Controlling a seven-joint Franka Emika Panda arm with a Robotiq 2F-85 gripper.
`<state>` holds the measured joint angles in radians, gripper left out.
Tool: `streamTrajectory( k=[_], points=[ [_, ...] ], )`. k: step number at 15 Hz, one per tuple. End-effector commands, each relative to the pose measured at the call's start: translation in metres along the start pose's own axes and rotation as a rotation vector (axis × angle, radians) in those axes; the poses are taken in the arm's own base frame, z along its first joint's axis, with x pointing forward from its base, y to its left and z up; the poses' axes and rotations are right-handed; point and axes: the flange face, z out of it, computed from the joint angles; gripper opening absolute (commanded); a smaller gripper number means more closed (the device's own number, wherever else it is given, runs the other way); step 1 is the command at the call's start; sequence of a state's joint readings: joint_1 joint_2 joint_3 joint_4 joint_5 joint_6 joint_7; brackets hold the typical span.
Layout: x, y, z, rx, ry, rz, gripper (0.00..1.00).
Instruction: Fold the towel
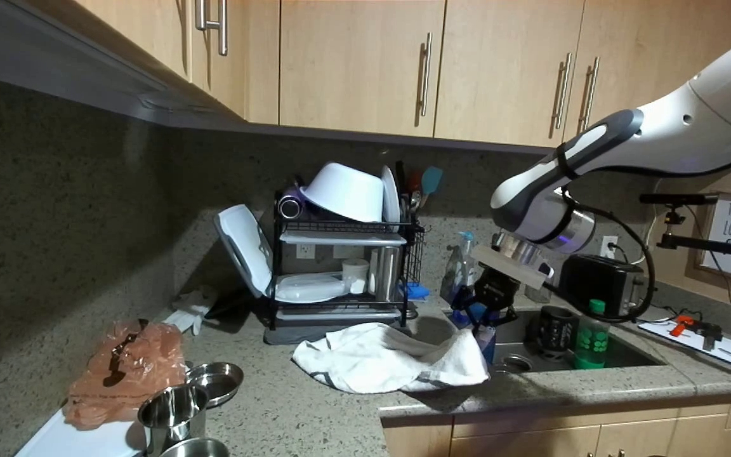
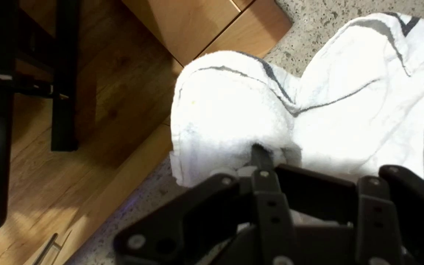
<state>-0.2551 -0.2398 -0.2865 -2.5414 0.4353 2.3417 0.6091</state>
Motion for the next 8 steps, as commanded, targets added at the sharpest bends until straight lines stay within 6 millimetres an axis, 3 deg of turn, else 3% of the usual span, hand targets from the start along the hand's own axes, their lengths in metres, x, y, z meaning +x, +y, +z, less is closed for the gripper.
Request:
streamTrajectory(
  k=[1,8],
  points=[
    [-0.004,-0.024,0.008,-0.007,-0.052,-0.029,0.00],
    [-0.005,-0.075,-0.013,0.020,-0.092,-0.058,0.00]
  ],
)
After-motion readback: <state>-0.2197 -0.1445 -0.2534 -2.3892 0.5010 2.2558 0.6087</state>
